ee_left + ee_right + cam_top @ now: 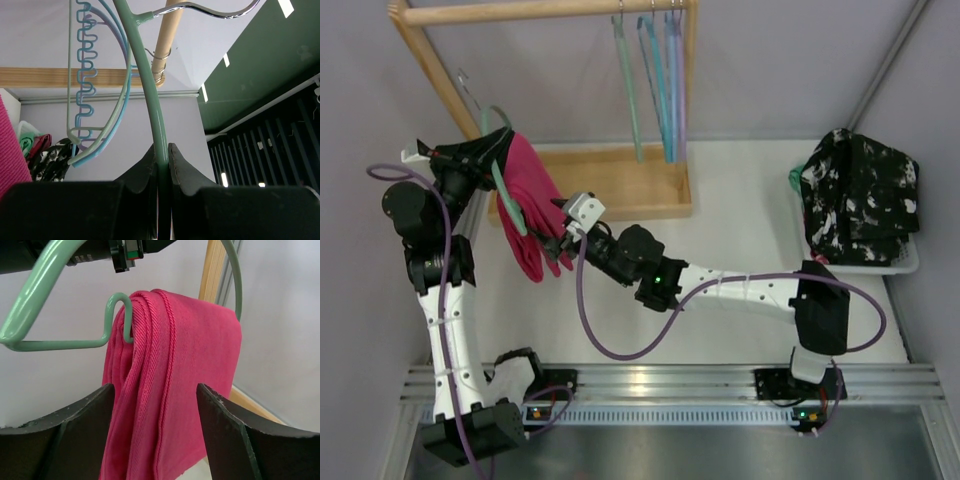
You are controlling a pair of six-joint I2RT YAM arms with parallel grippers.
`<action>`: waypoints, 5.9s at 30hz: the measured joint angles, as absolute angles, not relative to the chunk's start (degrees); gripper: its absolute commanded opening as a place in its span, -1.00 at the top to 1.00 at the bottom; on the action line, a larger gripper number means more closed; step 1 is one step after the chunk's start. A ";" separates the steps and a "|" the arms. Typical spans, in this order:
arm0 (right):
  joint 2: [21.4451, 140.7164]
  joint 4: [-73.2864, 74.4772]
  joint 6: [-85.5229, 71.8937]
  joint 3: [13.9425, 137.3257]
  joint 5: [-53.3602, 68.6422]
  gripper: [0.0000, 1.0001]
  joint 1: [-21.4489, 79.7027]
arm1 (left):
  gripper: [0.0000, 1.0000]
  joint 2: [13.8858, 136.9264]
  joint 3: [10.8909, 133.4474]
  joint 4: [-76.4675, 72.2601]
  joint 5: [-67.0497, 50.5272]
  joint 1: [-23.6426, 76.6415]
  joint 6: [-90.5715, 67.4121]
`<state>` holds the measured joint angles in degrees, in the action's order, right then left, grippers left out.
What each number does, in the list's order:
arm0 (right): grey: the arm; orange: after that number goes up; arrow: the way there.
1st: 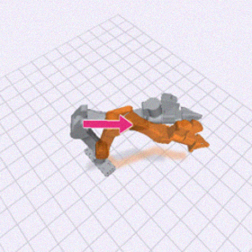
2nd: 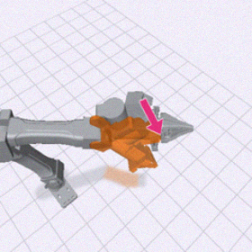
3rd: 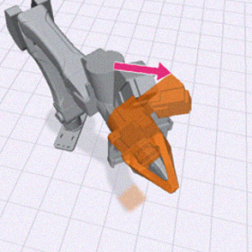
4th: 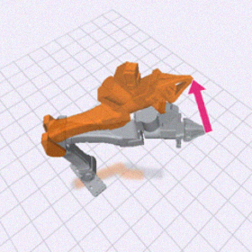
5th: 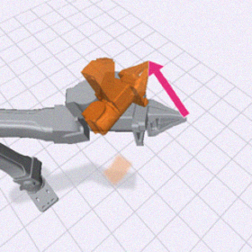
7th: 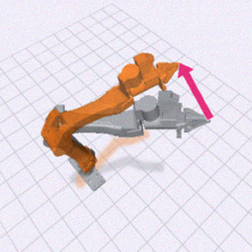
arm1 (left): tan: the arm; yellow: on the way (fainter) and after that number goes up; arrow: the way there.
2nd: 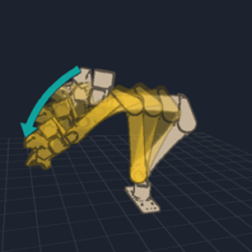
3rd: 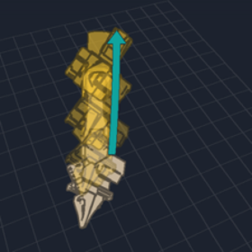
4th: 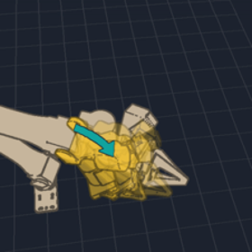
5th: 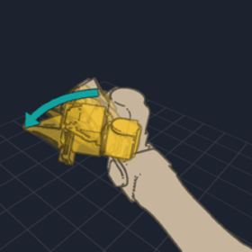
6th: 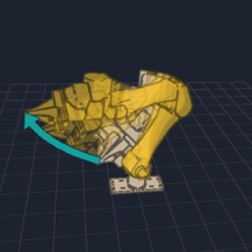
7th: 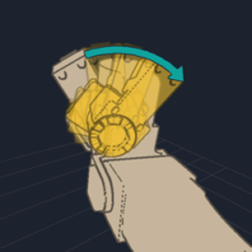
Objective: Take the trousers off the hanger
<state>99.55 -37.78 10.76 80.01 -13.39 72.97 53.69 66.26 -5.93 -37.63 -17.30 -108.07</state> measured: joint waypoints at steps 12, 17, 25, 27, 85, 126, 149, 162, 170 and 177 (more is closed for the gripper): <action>104.20 -39.75 12.03 84.01 -15.03 -0.13 72.99 | 1.00 53.80 66.87 -5.91 -37.85 -17.30 -108.36; 106.04 -41.67 13.06 85.27 -16.84 -0.03 72.95 | 1.00 53.56 66.85 -5.87 -37.89 -17.28 -108.31; 108.40 -43.81 14.96 86.72 -18.57 -0.07 72.62 | 1.00 51.37 66.13 -5.87 -37.85 -16.58 -108.03; 109.23 -43.90 15.29 87.66 -18.83 0.03 72.49 | 1.00 50.68 65.71 -5.56 -37.85 -16.32 -107.81; 95.55 -21.06 18.02 116.79 -20.71 1.00 62.02 | 1.00 43.59 40.58 7.70 -34.94 -14.04 -86.37; 41.74 -13.19 43.62 59.44 -52.21 1.00 -7.18 | 1.00 47.42 49.63 7.18 -37.85 -7.68 -75.46; 94.35 -8.86 29.67 85.65 -28.77 0.92 -11.18 | 1.00 45.50 51.94 6.46 -37.63 -7.68 -71.94; 93.51 4.05 15.68 84.82 -15.16 -0.25 -11.31 | 1.00 46.70 60.10 6.46 -38.54 -7.68 -64.79; 86.63 15.05 14.70 84.86 -12.49 -0.97 -11.53 | 1.00 50.02 65.17 5.91 -40.27 -7.68 -62.39; 79.90 22.33 13.69 86.06 -9.06 -0.99 -11.73 | 1.00 56.62 69.78 4.86 -40.23 -7.09 -61.56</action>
